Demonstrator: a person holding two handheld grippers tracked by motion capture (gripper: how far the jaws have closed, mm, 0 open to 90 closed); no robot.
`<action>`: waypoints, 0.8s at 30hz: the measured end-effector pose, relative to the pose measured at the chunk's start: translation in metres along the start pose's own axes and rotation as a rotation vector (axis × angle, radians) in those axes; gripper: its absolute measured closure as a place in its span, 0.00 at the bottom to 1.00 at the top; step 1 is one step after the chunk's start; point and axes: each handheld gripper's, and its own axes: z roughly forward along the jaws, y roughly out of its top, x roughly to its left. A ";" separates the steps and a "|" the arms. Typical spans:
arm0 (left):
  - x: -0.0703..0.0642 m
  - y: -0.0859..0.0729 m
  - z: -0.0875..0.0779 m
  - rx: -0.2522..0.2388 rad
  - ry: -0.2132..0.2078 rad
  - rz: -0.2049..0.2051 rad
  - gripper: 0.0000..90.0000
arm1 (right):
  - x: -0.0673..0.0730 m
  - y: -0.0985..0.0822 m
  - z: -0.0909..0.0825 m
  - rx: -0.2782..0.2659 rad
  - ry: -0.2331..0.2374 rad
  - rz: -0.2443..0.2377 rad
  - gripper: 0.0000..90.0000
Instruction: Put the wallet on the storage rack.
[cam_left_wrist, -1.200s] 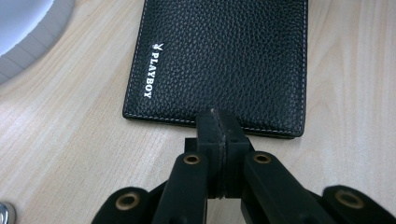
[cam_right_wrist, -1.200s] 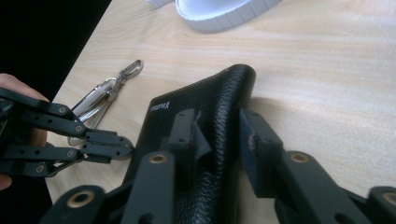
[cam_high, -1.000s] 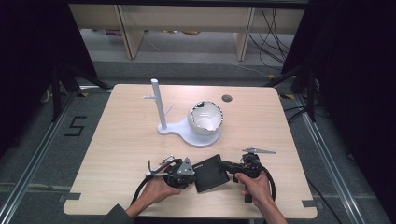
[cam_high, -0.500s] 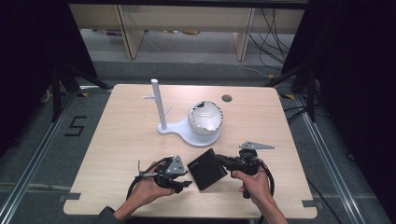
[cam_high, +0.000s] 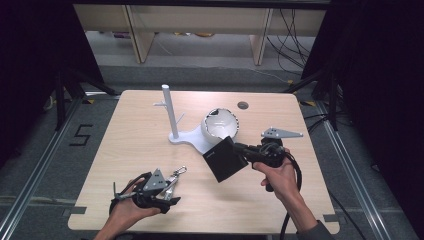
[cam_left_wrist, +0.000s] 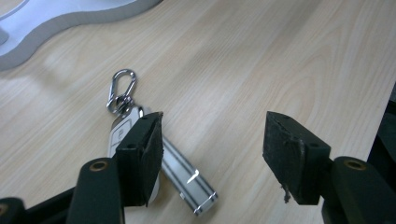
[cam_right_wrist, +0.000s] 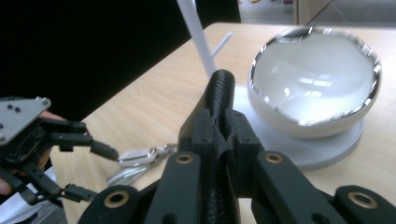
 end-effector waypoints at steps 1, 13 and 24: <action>0.001 -0.001 -0.002 -0.001 -0.001 -0.002 0.42 | 0.000 0.000 0.000 0.000 0.000 0.000 0.93; 0.009 -0.018 -0.017 -0.009 0.036 -0.067 0.34 | -0.011 0.045 -0.002 -0.027 -0.065 -0.038 0.93; 0.012 -0.027 -0.018 0.004 0.046 -0.102 0.31 | -0.027 0.081 0.009 -0.064 -0.108 -0.027 0.93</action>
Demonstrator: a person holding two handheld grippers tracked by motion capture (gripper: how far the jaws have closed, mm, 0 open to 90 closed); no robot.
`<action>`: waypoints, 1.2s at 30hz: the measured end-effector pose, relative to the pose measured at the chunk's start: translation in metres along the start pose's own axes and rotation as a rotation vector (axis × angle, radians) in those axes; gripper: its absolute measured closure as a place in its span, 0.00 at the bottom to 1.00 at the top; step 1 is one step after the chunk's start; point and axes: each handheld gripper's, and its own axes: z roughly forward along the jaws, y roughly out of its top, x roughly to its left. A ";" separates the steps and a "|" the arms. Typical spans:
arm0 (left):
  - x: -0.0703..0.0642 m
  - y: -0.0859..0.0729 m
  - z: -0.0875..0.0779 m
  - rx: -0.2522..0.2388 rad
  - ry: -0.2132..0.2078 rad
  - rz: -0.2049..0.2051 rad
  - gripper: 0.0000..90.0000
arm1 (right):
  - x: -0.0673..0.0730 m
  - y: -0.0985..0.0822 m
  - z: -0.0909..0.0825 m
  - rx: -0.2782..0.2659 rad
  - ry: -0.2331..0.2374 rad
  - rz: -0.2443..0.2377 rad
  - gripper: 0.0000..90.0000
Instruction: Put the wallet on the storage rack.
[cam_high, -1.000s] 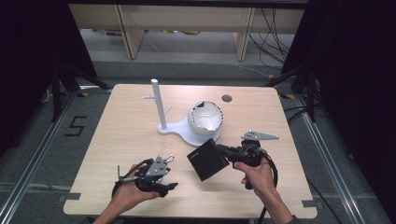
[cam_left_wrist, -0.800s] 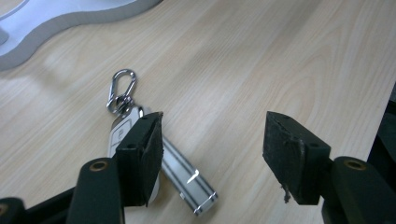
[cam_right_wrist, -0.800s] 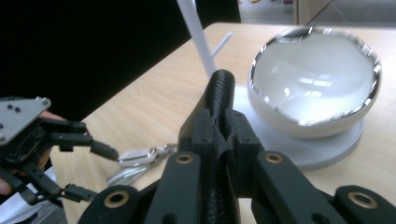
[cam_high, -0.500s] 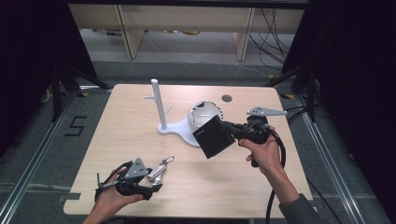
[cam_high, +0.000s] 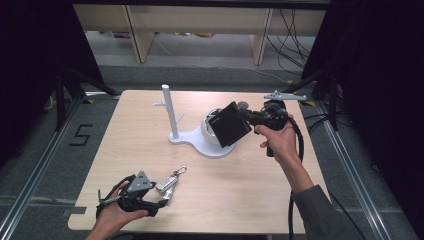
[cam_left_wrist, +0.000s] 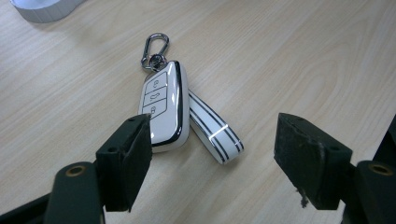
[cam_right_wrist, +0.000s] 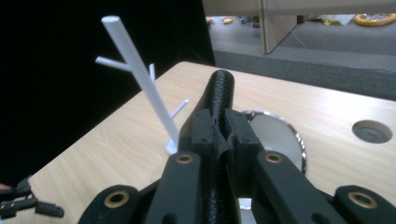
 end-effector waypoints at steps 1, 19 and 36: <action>0.000 -0.001 0.000 0.001 -0.008 -0.015 0.31 | 0.000 0.002 0.000 0.004 -0.004 0.011 0.93; 0.004 -0.003 -0.001 -0.002 -0.001 -0.026 0.31 | -0.036 0.014 0.016 0.035 -0.135 0.043 0.93; 0.005 -0.006 0.003 0.022 -0.008 -0.024 0.30 | -0.051 0.011 0.038 0.045 -0.165 0.110 0.93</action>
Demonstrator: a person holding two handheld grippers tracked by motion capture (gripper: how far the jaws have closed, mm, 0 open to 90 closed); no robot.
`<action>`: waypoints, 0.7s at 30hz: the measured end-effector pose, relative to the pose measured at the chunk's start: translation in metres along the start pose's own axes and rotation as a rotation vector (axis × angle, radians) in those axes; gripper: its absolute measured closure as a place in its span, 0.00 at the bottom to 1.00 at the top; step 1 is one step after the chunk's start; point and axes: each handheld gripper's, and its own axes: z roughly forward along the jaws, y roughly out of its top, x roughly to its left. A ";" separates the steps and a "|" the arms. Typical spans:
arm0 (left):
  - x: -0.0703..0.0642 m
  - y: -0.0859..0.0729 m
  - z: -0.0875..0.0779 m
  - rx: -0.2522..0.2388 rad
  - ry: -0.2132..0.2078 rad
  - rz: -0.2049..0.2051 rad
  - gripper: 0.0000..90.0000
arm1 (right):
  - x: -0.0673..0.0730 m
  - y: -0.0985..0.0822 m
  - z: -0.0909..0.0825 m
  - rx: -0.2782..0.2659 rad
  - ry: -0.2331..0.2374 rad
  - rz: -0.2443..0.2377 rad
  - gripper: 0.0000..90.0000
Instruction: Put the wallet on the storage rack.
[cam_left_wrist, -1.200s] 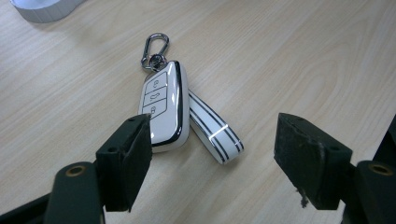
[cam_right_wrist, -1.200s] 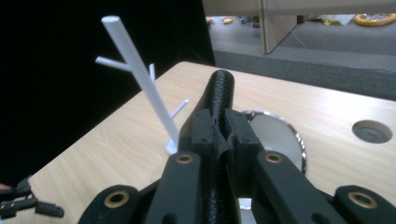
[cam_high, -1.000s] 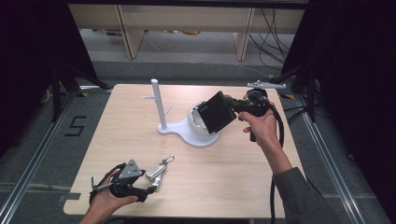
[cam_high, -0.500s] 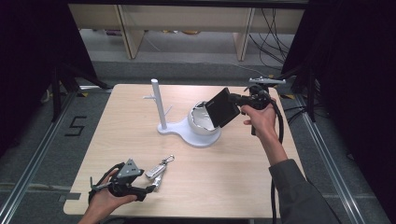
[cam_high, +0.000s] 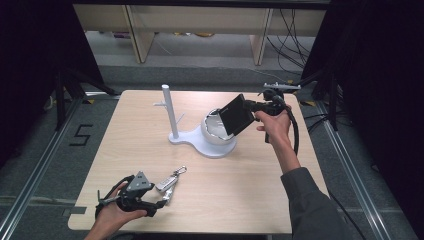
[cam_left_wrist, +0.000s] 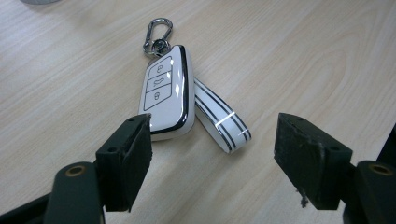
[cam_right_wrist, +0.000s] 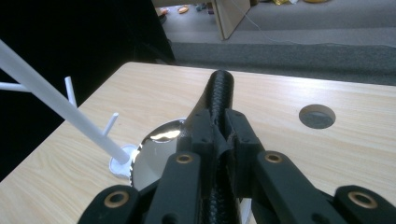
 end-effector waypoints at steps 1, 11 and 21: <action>-0.001 0.000 0.001 -0.001 -0.001 -0.008 0.30 | 0.000 0.000 0.000 0.000 0.000 0.000 0.93; 0.000 -0.001 0.001 0.004 -0.011 -0.007 0.30 | -0.005 0.002 0.009 -0.004 -0.013 0.038 0.93; 0.001 -0.002 0.002 0.005 -0.010 -0.006 0.30 | 0.001 0.005 0.014 0.006 0.006 0.096 0.93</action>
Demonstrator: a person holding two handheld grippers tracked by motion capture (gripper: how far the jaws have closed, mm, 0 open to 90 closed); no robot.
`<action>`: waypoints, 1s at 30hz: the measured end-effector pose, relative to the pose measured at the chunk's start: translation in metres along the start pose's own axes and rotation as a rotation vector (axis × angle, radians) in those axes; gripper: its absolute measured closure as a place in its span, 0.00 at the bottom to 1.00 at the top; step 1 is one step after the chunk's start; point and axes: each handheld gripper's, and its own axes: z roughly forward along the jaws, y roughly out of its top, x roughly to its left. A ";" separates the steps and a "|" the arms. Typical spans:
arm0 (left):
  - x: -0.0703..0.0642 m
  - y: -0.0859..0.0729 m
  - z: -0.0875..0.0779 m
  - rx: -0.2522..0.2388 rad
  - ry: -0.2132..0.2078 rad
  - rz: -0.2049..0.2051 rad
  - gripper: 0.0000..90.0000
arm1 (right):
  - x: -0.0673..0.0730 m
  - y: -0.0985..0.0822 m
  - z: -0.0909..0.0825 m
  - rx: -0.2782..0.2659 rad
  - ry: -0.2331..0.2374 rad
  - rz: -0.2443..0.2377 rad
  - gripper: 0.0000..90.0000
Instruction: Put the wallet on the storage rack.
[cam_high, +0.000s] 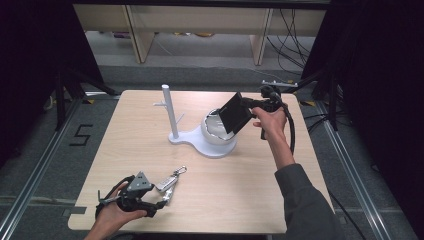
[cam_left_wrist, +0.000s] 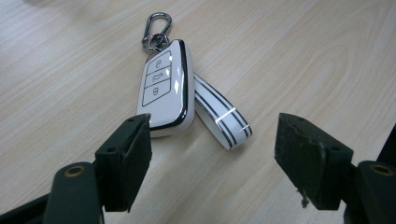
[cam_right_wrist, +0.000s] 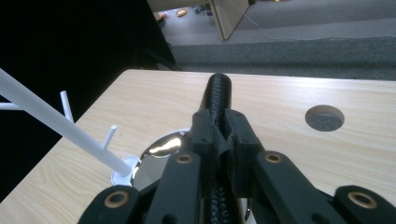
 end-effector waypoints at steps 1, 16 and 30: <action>0.000 0.000 0.000 0.003 -0.004 0.003 0.30 | -0.001 0.001 0.001 -0.012 -0.001 -0.023 0.93; 0.000 -0.001 0.001 0.013 0.000 0.006 0.30 | -0.004 -0.024 0.040 0.055 0.013 0.012 0.93; 0.000 -0.002 0.002 0.014 -0.004 0.002 0.30 | -0.012 -0.028 0.044 0.083 -0.010 0.019 0.84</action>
